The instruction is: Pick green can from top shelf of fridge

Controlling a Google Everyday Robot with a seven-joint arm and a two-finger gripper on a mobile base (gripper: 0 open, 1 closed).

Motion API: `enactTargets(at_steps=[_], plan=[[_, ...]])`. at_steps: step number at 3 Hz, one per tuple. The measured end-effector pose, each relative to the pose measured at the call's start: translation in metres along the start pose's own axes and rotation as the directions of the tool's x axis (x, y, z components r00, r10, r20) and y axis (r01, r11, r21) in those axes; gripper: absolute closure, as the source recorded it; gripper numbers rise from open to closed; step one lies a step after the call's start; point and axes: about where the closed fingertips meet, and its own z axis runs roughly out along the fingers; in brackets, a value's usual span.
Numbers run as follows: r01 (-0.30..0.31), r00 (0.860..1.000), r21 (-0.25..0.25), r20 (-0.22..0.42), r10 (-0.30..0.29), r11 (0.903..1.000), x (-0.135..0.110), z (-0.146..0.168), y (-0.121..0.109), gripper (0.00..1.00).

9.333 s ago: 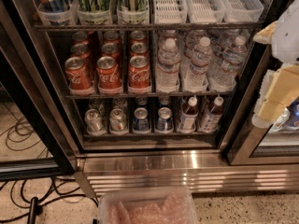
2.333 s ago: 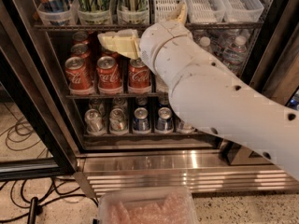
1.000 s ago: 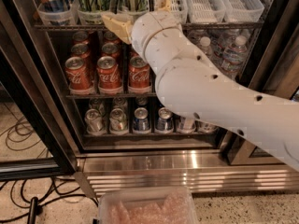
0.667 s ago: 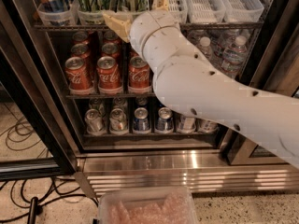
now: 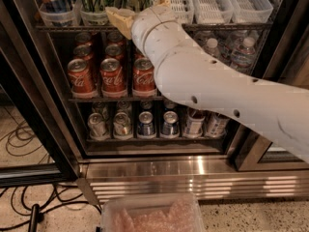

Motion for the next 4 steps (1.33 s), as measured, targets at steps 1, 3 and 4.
enactTargets(at_steps=[1,3,4], plan=[[-0.002,1.0,0.004,0.002,0.002,1.0,-0.003,0.008,-0.003,0.29],[-0.003,1.0,0.03,0.003,0.003,0.9995,-0.007,0.016,-0.015,0.47],[-0.006,1.0,0.041,0.004,0.006,0.9991,-0.009,0.017,-0.019,0.7]])
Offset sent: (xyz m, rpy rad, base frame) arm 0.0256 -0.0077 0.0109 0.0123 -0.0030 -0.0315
